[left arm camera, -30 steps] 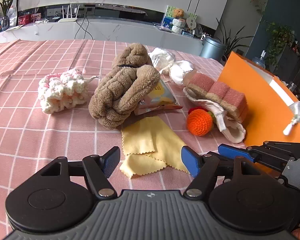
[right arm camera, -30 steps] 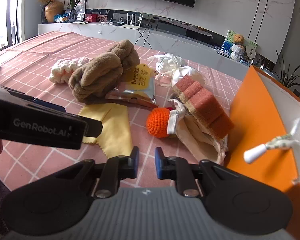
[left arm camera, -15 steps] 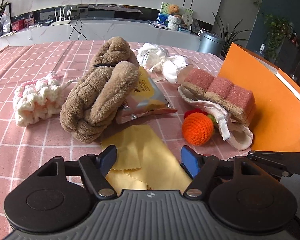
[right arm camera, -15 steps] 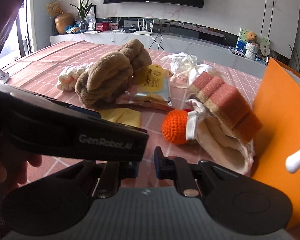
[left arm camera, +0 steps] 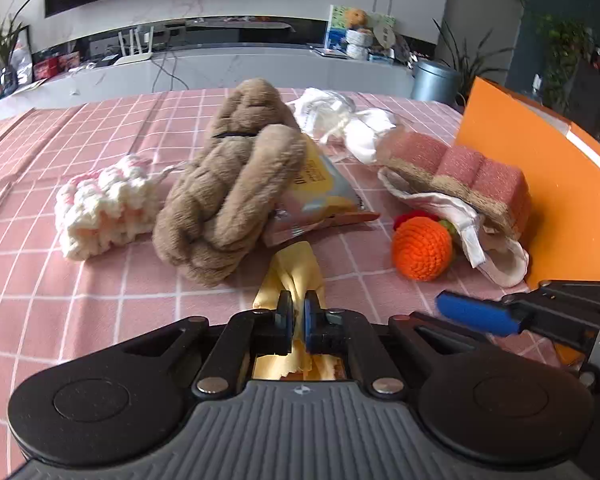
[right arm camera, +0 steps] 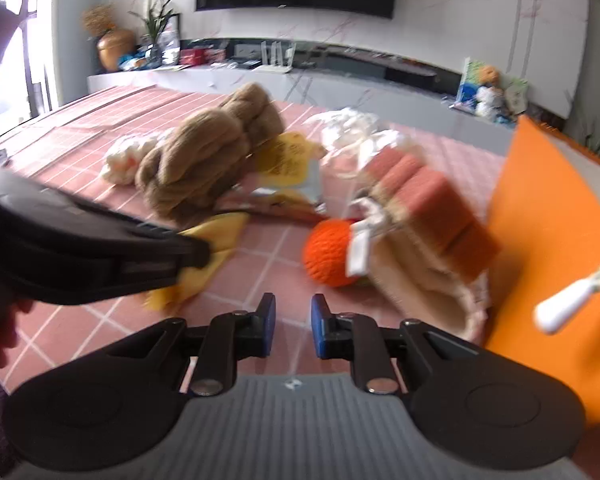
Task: Organize soft objects
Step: 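Close the left tool on the yellow cloth and lift it, then grasp the orange crocheted ball with the right tool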
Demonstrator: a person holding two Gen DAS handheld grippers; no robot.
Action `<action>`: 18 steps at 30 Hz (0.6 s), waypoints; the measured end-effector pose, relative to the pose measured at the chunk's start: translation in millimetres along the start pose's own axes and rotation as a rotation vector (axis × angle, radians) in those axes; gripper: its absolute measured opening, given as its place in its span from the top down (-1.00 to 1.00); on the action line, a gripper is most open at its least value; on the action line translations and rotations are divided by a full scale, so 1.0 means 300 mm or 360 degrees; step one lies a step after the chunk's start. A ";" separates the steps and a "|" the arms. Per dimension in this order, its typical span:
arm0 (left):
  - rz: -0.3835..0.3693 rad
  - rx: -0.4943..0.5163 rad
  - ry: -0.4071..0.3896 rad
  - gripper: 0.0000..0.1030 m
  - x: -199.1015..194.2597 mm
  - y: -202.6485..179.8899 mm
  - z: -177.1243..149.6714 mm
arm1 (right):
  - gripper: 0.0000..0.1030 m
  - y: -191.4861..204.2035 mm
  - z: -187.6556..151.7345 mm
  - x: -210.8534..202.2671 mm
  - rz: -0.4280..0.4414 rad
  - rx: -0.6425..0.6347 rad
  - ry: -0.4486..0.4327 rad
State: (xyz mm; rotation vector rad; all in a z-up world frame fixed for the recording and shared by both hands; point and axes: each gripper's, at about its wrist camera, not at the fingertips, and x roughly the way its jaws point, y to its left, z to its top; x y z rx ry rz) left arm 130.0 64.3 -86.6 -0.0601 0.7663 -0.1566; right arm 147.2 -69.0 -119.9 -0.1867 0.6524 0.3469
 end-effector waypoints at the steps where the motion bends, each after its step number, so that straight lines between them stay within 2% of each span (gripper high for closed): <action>1: -0.0006 -0.0027 -0.0010 0.90 -0.010 0.012 -0.005 | 0.64 0.000 0.004 -0.002 -0.0031 -0.0002 -0.0010; 2: -0.0005 -0.0041 -0.0027 0.90 -0.024 0.023 -0.010 | 0.56 0.001 0.009 -0.001 -0.0071 -0.0003 -0.0018; 5: 0.0021 -0.0038 -0.0058 0.90 -0.051 0.039 -0.009 | 0.07 0.000 0.025 0.011 -0.0150 0.0027 -0.0022; 6: 0.0019 -0.0046 -0.0064 0.90 -0.057 0.046 -0.004 | 0.01 -0.001 0.031 0.016 -0.0148 0.0045 -0.0025; 10: 0.0017 -0.0049 -0.0084 0.90 -0.069 0.052 0.018 | -0.01 0.014 0.059 0.054 -0.0206 0.0039 -0.0027; 12: 0.0019 -0.0039 -0.0090 0.90 -0.070 0.049 0.019 | -0.10 0.019 0.074 0.075 -0.0250 0.0049 -0.0028; 15: 0.0011 -0.0037 -0.0087 0.90 -0.070 0.050 0.019 | -0.10 0.017 0.089 0.100 -0.0275 0.0089 -0.0022; 16: 0.0009 -0.0037 -0.0087 0.90 -0.070 0.050 0.020 | -0.07 0.015 0.092 0.105 -0.0270 0.0099 -0.0021; 17: 0.0008 -0.0034 -0.0086 0.90 -0.070 0.051 0.019 | 0.10 0.016 0.093 0.108 -0.0273 0.0096 -0.0020; 18: 0.0010 -0.0034 -0.0087 0.90 -0.071 0.050 0.018 | 0.12 0.018 0.093 0.108 -0.0271 0.0086 -0.0017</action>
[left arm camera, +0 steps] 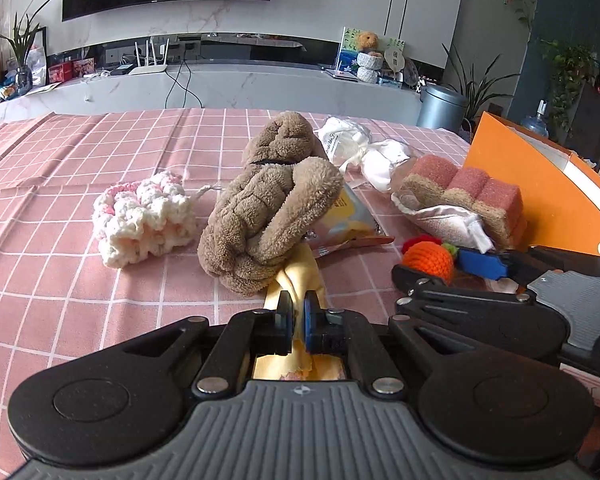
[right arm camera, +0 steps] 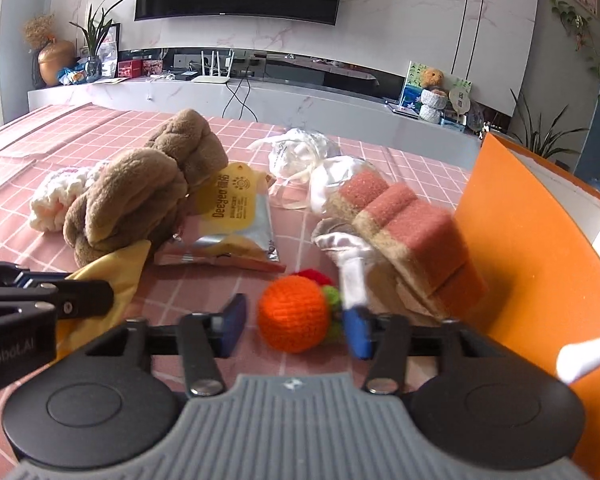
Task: Organize soft objects
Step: 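Grasp the orange crocheted ball with the right tool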
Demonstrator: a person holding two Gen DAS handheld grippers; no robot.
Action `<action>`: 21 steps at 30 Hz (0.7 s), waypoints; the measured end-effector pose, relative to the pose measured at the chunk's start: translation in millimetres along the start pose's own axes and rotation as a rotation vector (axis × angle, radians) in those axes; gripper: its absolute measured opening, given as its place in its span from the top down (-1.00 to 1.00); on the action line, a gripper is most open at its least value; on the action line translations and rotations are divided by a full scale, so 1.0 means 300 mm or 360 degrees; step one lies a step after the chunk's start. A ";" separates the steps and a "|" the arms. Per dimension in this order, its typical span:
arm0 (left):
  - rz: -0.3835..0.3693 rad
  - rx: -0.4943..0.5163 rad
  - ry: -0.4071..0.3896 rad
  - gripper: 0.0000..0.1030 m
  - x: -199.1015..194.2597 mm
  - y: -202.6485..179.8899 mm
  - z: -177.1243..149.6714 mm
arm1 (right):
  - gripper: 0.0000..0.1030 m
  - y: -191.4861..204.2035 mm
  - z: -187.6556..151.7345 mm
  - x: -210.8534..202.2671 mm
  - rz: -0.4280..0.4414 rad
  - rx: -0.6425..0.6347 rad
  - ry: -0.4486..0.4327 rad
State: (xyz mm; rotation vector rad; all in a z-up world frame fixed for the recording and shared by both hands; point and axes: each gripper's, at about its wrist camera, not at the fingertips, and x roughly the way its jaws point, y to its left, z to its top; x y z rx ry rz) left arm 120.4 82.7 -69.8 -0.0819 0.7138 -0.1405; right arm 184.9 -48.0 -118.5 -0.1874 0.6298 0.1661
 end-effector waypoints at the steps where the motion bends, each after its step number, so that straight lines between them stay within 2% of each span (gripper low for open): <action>1: 0.0000 -0.0005 0.0000 0.90 0.000 0.001 0.002 | 0.13 0.002 -0.002 -0.003 0.0008 -0.0009 -0.0001; 8: -0.0010 -0.0007 -0.0013 0.90 -0.020 -0.005 0.004 | 0.15 0.009 -0.013 -0.058 0.0114 -0.0051 0.0004; 14: -0.0008 -0.0002 -0.0066 0.90 -0.079 -0.013 0.010 | 0.15 0.000 -0.024 -0.159 0.0251 -0.0051 -0.0027; 21: -0.0008 0.0012 -0.0143 0.90 -0.159 -0.037 0.023 | 0.15 -0.013 -0.035 -0.286 0.0330 -0.0078 -0.0107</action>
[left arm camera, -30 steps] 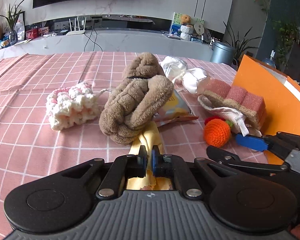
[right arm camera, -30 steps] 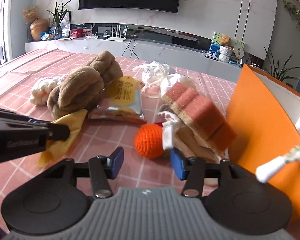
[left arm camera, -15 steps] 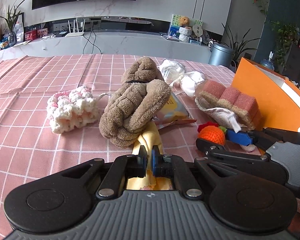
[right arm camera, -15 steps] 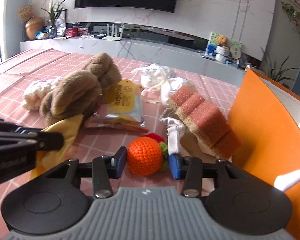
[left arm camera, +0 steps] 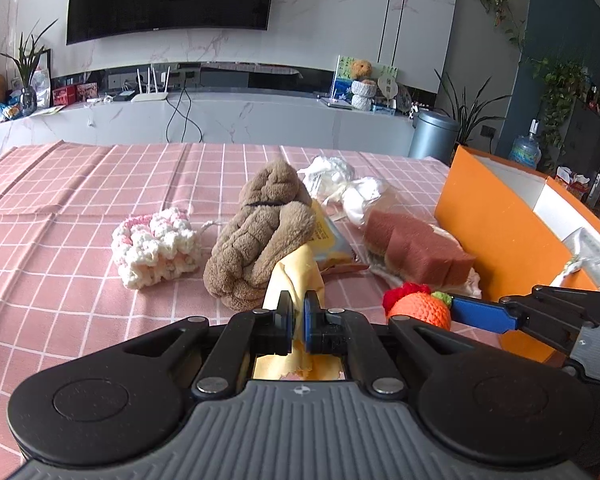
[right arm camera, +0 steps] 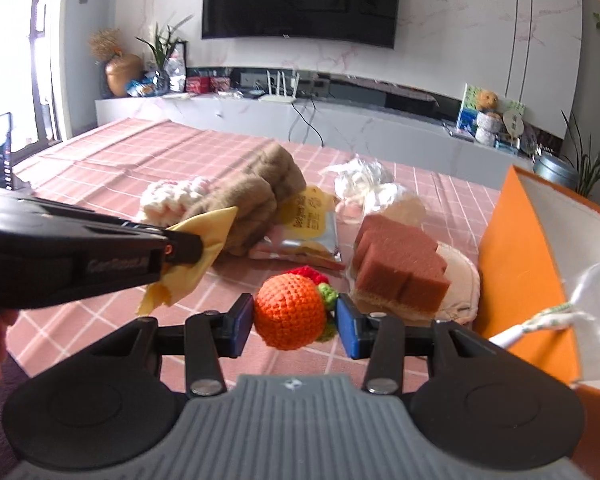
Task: Organize soft objects
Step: 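Carry the yellow cloth in the left tool into the box while the right tool carries the orange ball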
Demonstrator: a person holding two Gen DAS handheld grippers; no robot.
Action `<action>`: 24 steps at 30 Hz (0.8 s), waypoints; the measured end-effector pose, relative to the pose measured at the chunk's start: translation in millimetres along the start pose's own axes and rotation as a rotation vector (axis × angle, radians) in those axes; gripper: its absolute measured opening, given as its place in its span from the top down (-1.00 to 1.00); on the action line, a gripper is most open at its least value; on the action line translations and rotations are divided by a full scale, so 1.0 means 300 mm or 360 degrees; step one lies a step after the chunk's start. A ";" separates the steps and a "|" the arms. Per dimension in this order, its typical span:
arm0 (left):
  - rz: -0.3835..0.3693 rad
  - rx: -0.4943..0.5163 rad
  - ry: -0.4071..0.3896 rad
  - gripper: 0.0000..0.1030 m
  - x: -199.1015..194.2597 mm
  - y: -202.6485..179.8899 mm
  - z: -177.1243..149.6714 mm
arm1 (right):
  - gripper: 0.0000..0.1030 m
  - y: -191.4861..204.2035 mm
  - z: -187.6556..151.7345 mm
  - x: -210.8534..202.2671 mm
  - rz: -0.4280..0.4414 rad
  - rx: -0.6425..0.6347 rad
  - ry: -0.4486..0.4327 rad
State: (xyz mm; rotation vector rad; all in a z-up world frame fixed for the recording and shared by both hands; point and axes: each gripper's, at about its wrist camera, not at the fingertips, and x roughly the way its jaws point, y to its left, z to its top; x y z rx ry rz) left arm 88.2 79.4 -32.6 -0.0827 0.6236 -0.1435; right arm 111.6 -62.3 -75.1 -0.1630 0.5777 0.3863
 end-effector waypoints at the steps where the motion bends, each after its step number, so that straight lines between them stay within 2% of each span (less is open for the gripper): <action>1: 0.0000 0.0004 -0.0014 0.90 -0.013 -0.005 0.004 | 0.15 0.002 0.001 -0.017 0.0000 -0.0009 -0.0015; 16: -0.0043 0.0080 -0.0188 0.90 -0.168 -0.108 0.049 | 0.15 -0.067 0.018 -0.245 -0.0054 0.0016 -0.0207; 24: -0.0164 0.0130 -0.0238 0.90 -0.200 -0.187 0.090 | 0.14 -0.166 0.028 -0.351 -0.0083 0.0088 -0.0250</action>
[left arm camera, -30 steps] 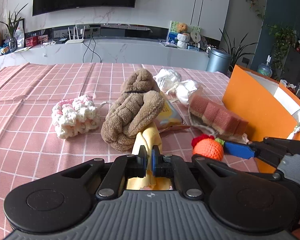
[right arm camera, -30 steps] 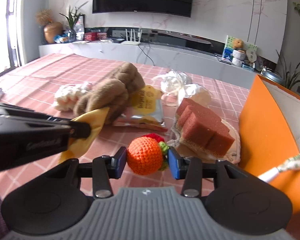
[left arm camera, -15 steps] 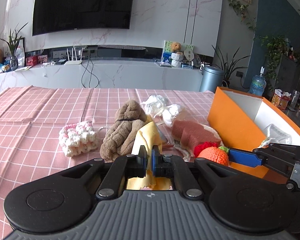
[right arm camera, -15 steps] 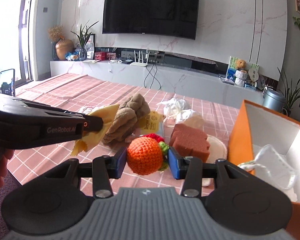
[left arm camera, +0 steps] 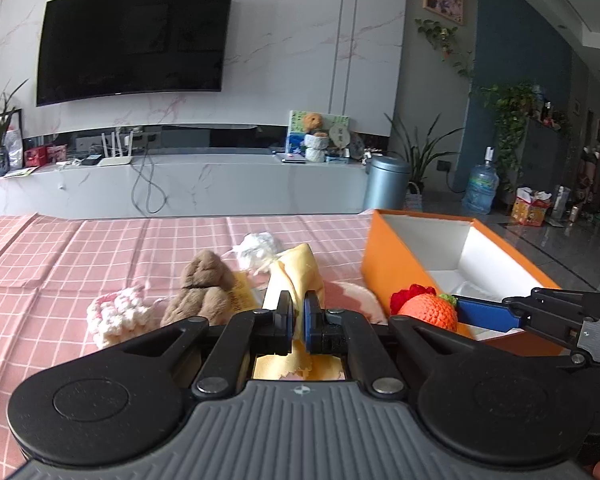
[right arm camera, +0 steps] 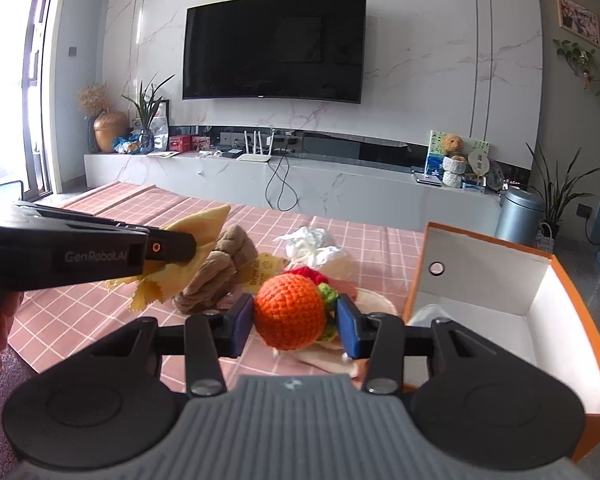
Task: Organize soft objects
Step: 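Carry the yellow cloth in the left tool into the box while the right tool carries the orange ball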
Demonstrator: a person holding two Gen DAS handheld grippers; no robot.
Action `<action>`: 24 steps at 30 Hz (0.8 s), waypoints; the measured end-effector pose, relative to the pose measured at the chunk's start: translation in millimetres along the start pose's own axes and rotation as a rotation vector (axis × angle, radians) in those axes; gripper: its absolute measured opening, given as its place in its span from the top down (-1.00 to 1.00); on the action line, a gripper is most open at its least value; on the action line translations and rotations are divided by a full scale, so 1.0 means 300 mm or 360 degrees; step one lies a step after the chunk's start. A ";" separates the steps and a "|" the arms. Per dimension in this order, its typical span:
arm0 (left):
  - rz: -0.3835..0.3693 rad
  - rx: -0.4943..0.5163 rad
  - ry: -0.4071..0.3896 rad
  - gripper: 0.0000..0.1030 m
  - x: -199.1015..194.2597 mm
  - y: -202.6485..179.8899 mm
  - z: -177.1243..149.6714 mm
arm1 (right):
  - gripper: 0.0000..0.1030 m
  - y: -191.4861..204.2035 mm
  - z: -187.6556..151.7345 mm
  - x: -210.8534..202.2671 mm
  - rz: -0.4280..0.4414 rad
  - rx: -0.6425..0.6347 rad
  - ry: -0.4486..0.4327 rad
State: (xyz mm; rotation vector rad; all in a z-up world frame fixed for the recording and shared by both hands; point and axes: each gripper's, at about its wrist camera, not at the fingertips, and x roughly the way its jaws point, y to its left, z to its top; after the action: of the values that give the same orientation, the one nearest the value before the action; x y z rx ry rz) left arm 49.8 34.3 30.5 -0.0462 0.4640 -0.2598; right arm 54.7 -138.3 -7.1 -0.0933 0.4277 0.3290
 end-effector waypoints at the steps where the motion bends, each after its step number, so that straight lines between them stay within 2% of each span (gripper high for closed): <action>1: -0.0021 0.0004 -0.0001 0.90 0.003 -0.009 0.007 | 0.14 -0.014 0.004 -0.010 -0.0002 0.0004 0.0000; 11: -0.0254 0.0085 0.0010 0.90 0.076 -0.129 0.085 | 0.14 -0.173 0.059 -0.097 -0.0055 0.0070 -0.0002; 18: -0.0401 0.0167 0.0001 0.90 0.153 -0.219 0.158 | 0.14 -0.322 0.108 -0.110 -0.0106 0.0133 0.0054; 24: -0.0535 0.0214 0.0095 0.90 0.267 -0.274 0.210 | 0.14 -0.452 0.144 -0.080 -0.0133 0.0184 0.0158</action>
State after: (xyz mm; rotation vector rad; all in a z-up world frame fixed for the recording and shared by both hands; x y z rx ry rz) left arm 127.7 -66.6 60.2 0.0157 0.4963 -0.6233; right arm 96.1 -266.4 44.9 -0.0145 0.5387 0.2172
